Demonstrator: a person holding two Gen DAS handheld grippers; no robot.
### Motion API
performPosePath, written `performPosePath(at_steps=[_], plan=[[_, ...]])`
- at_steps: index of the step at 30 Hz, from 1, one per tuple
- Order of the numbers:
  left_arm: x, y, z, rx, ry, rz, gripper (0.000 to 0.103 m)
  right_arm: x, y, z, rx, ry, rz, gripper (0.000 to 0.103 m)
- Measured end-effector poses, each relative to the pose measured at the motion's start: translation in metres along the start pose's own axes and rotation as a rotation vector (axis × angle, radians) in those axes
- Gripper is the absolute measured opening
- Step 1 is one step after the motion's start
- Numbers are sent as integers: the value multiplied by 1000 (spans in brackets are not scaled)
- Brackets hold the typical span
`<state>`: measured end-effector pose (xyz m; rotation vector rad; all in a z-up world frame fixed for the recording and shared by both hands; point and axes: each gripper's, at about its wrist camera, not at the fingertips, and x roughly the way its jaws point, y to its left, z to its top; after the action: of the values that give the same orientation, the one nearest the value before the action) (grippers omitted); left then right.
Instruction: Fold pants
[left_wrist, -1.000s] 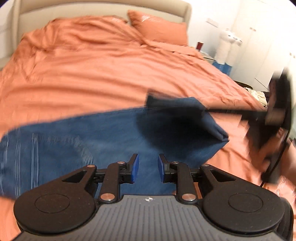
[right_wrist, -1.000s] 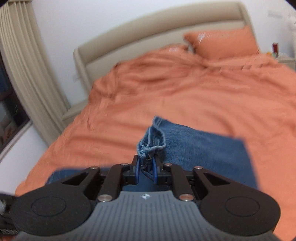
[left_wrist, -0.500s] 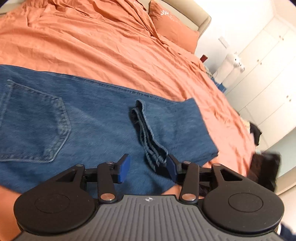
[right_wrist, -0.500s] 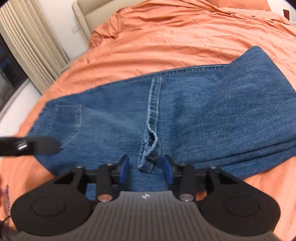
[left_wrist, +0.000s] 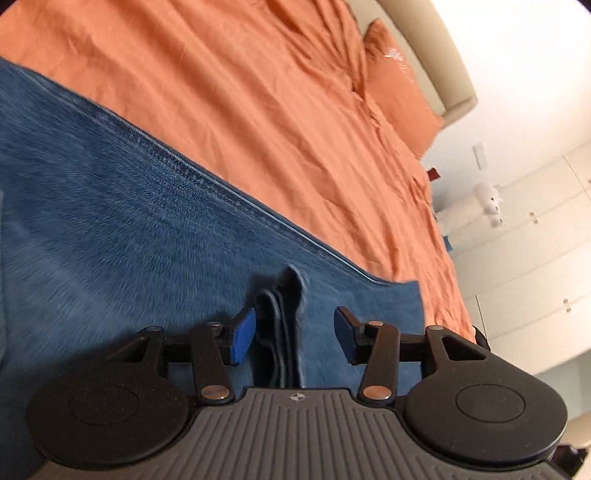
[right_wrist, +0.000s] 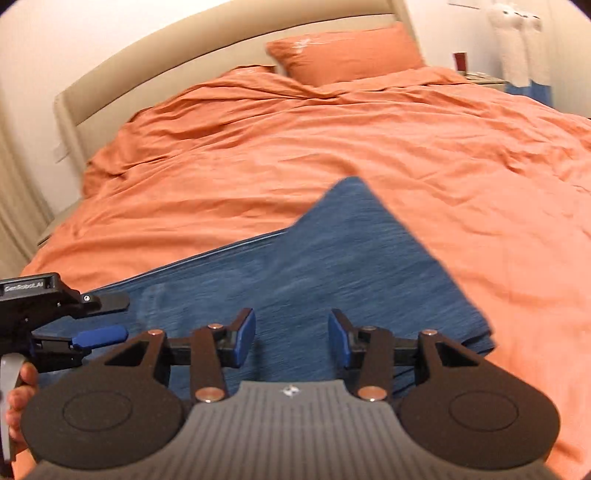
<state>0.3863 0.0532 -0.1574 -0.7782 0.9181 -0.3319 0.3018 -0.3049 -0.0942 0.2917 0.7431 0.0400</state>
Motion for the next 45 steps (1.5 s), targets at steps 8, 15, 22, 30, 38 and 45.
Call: performPosePath(at_steps=[8,15,22,30,38,45], plan=[[-3,-17,-3,123,-61,31,6,6,-52,23,132,-47,-106,25],[-56,-91,-11,455,-229,8,6,3,-72,28,204,-38,-125,16],[-2,-46,-11,438,-99,227,6,29,-70,14,169,87,-203,5],[12,-31,-10,392,-28,285,20,45,-68,1,144,126,-240,1],[-47,-73,-44,520,-39,225,22,9,-11,0,-54,-19,-15,11],[-27,-76,-90,589,91,344,22,17,34,-24,-227,95,75,11]])
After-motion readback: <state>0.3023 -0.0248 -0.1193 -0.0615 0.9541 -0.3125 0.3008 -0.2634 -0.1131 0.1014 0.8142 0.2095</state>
